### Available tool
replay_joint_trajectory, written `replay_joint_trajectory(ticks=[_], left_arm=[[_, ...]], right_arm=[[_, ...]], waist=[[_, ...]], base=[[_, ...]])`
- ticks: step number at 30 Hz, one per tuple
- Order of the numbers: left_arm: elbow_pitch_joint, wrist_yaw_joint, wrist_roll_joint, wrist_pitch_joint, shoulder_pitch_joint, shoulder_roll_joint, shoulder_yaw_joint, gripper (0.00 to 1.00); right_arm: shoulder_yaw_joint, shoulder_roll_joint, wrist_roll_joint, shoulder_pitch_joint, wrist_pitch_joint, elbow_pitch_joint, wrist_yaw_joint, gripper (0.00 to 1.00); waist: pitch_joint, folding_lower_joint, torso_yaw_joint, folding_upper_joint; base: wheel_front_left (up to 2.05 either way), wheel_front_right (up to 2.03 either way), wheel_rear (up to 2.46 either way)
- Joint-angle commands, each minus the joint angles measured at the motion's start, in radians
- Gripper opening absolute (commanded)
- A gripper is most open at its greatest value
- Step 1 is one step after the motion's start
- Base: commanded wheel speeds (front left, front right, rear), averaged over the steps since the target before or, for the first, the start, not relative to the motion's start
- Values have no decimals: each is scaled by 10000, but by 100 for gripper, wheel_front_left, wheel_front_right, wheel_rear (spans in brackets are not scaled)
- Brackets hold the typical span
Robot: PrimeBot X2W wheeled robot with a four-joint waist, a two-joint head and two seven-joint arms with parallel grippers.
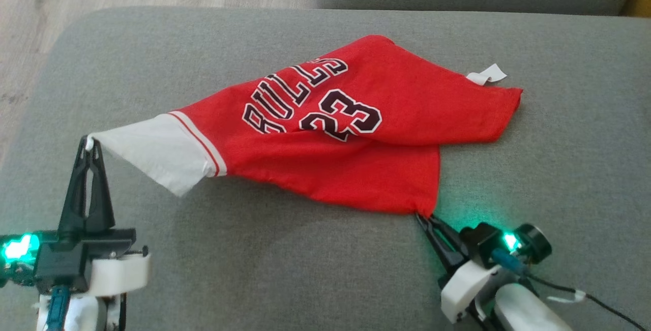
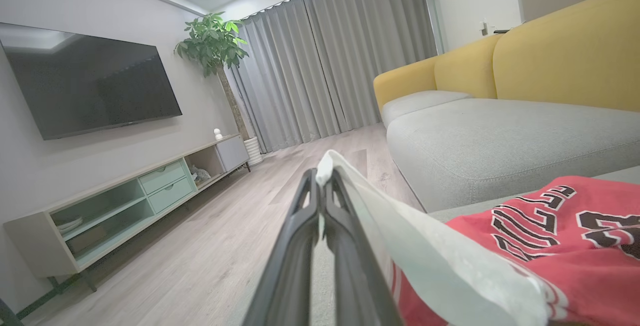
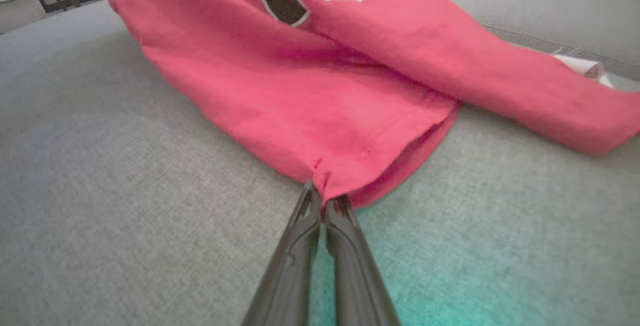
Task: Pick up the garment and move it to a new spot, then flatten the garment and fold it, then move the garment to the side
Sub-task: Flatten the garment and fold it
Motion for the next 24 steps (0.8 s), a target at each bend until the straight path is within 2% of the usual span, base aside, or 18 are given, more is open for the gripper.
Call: replay_joint_trajectory(ticks=[1, 7, 11, 12, 13, 18, 24], left_arm=[[-319, -31, 93, -51, -586, 206, 433, 0], [-771, -346, 127, -51, -1098, 661, 582, 0], [-1046, -847, -199, -51, -2042, 1057, 776, 0], [-1046, -847, -199, -51, -2042, 1057, 776, 0], [-1133, -1237, -697, -51, -2680, 1133, 880, 0], [-1517, -2340, -1607, 356, -4600, 1592, 741, 0], [-2018, -2856, -2309, 1222, -7104, 2104, 421, 0]], right_arm=[[58, -52, 72, -215, -65, -453, -7, 0], [-1110, -206, 1460, -182, -65, -3314, -7, 0], [-1843, -954, 2403, -572, -65, -5073, -7, 0], [-1843, -954, 2403, -572, -65, -5073, -7, 0], [-2235, -1514, 2842, -880, -65, -5769, -7, 0], [-2943, -3147, 3785, -1844, -65, -7057, -7, 0], [-3294, -4779, 4670, -3545, 337, -7707, -7, 0]], waist=[[-18, 0, -31, -1], [-147, 0, -347, -1], [-352, 0, -621, -1], [-352, 0, -621, -1], [-452, 0, -758, -1], [-545, 0, -1133, -1], [-445, 0, -1657, -1]], base=[[0, 0, 0], [0, 0, 0], [0, 0, 0], [0, 0, 0], [0, 0, 0], [0, 0, 0], [0, 0, 0]])
